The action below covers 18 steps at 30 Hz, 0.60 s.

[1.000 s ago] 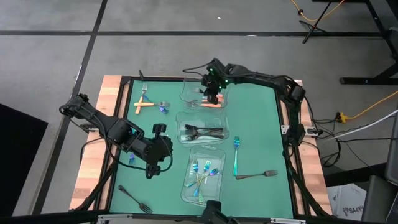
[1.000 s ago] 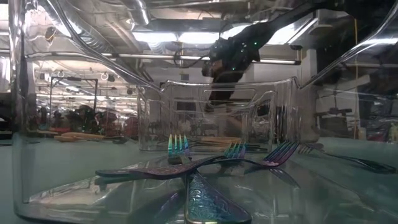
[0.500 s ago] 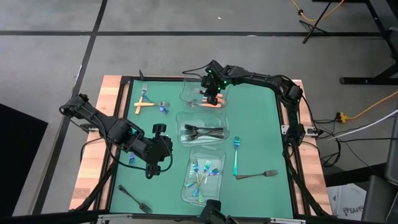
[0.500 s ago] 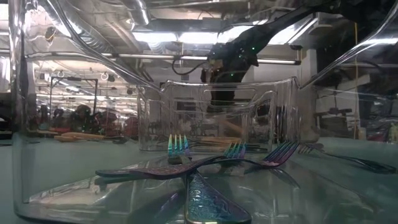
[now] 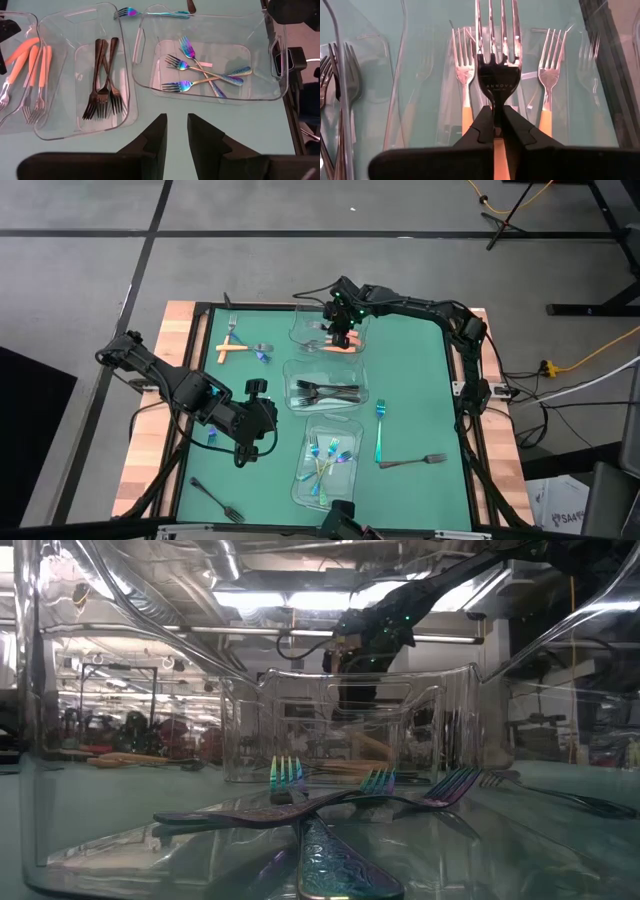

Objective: Sort silverware by color (type)
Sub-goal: Put the yellow fork into the top transparent bin

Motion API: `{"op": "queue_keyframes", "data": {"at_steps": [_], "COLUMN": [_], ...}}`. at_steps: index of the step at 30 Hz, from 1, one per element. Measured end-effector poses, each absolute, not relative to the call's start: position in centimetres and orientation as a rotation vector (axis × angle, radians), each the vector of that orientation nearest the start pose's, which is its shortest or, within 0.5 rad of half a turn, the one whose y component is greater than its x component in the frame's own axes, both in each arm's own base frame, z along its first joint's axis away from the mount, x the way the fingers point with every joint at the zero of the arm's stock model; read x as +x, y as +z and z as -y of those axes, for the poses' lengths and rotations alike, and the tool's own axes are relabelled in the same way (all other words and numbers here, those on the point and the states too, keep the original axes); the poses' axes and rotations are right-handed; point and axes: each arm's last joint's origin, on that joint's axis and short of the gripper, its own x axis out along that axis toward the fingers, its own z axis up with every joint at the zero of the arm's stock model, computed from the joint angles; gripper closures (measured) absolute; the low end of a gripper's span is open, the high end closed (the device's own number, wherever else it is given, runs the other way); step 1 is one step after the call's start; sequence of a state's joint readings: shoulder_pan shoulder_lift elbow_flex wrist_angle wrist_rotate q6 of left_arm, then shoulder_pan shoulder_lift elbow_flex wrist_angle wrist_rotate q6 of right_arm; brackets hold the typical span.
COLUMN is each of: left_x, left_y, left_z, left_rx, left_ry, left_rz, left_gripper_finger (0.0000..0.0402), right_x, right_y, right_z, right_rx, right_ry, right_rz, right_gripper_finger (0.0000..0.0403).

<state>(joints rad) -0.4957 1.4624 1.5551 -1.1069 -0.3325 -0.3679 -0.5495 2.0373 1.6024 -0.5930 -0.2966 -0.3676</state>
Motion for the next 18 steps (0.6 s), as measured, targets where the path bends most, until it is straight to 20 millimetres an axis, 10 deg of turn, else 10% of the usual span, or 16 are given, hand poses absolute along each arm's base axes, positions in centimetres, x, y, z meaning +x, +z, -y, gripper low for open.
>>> {"op": "queue_keyframes", "data": {"at_steps": [18], "left_x": [24.52], "left_y": [36.42], "left_z": [12.01], "left_rx": [-0.070], "left_ry": [0.198], "left_rz": [-0.967], "left_gripper_finger": [0.0331], "right_x": [37.58], "right_y": [20.95], "right_z": [22.02], "right_rx": [0.083], "right_ry": [-0.055], "right_rz": [-0.956], "right_gripper_finger": [0.0339]}}
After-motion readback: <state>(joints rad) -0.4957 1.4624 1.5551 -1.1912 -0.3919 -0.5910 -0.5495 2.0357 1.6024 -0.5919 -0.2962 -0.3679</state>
